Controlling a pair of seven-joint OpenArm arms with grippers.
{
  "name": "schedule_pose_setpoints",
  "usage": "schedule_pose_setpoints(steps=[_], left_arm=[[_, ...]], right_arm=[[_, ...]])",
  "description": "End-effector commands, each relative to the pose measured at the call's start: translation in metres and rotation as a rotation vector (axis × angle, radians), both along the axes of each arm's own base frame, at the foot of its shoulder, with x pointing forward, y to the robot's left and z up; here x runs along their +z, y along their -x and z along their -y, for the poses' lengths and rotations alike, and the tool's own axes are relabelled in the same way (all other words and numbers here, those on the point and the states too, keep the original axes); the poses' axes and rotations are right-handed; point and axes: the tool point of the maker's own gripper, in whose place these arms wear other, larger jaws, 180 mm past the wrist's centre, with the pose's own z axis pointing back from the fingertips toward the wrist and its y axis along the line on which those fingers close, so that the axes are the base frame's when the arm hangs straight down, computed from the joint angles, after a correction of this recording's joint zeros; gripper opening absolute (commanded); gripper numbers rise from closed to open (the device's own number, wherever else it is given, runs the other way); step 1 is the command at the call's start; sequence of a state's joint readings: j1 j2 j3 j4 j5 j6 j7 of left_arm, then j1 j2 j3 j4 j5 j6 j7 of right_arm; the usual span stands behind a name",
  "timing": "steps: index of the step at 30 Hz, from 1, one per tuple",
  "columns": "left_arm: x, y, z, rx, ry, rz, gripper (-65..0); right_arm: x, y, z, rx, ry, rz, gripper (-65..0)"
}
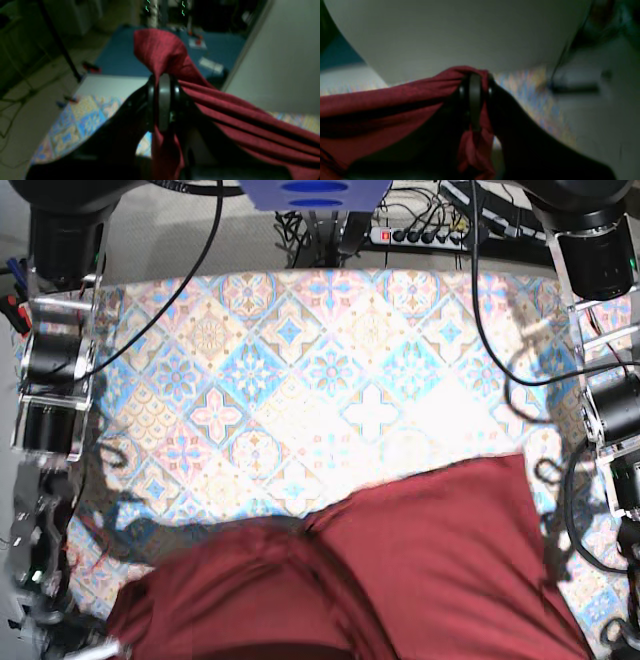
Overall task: Layout the t-shirt on the table in an organized manner, then fold the t-shirt properly
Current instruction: 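Lift the shirt with both grippers, shake it, and lay it flat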
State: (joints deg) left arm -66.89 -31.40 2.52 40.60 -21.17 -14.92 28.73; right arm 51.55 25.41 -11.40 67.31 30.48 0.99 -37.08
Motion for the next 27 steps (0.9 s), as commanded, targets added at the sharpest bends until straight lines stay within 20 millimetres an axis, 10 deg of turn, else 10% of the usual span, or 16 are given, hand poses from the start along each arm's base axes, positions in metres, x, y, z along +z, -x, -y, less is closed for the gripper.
schedule_pose_setpoints(steps=[1,6,8,18,27], left_arm=[[0.056,0.005,-0.008,0.021,-0.002,0.129,-65.0],[0.079,0.018,-0.020,-0.005,0.103,0.196,-65.0],[0.068,0.025,-0.020,-0.039,0.153,0.160,-65.0],[-0.116,0.115,0.045,-0.258,-0.010,-0.189,-65.0],[-0.250,0.218,0.015,-0.158,0.093,-0.448,-65.0]], right_arm=[[0.044,0.001,0.012,-0.032,0.009,0.100,-64.7],[0.067,0.012,0.013,-0.025,0.041,0.153,-64.7],[0.032,0.023,0.012,-0.016,0.071,0.083,-64.7],[-0.129,0.108,-0.048,0.145,0.145,-0.172,-64.7],[-0.205,0.167,-0.067,0.208,0.138,-0.339,-64.7]])
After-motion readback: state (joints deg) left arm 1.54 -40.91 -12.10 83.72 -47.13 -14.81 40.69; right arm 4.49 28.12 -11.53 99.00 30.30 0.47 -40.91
